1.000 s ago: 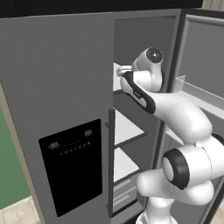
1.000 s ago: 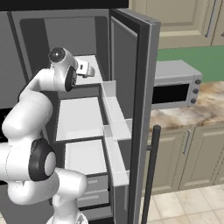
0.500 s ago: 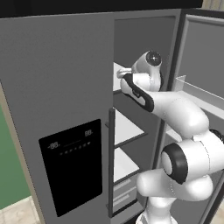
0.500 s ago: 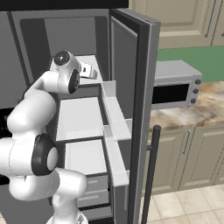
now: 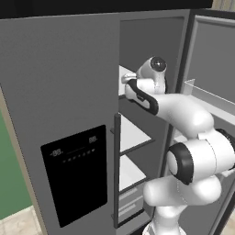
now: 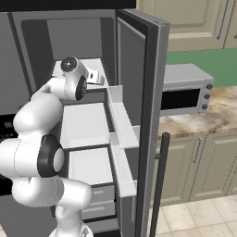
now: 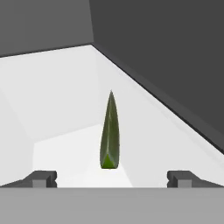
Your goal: There is a bowl on the dining counter. Grab a lemon wedge from the fridge and place it in the bowl. Then get the liquor bottle and glass cup from the cabinet and place them next to the bowl.
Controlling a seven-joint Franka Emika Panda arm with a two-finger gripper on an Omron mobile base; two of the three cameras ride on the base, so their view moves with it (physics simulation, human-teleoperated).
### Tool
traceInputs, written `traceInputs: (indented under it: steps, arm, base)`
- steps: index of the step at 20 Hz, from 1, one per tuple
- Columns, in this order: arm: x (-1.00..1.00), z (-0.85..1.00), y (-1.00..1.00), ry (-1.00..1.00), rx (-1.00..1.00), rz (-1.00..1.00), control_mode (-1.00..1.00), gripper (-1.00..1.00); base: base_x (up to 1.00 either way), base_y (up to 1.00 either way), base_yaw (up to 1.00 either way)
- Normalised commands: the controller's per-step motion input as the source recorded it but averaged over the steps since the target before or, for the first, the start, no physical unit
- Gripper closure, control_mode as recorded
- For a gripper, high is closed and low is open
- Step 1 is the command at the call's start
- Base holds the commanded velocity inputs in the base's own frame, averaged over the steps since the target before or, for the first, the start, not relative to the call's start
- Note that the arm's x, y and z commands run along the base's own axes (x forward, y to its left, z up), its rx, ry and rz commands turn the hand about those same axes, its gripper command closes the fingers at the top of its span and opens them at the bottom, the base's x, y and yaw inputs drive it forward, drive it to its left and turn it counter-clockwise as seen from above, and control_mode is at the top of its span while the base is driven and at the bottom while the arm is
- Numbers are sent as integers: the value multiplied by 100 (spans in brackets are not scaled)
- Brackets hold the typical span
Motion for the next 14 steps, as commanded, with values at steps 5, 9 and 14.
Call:
traceInputs:
  steps: [5,9,14]
  arm:
    - [20,-18,0,0,0,0,-100,-100]
    - [20,-20,0,0,0,0,-100,-100]
    - [20,-20,0,-1,0,0,-100,-100]
  base:
    - [0,0,0]
    - [0,0,0]
    - [0,0,0]
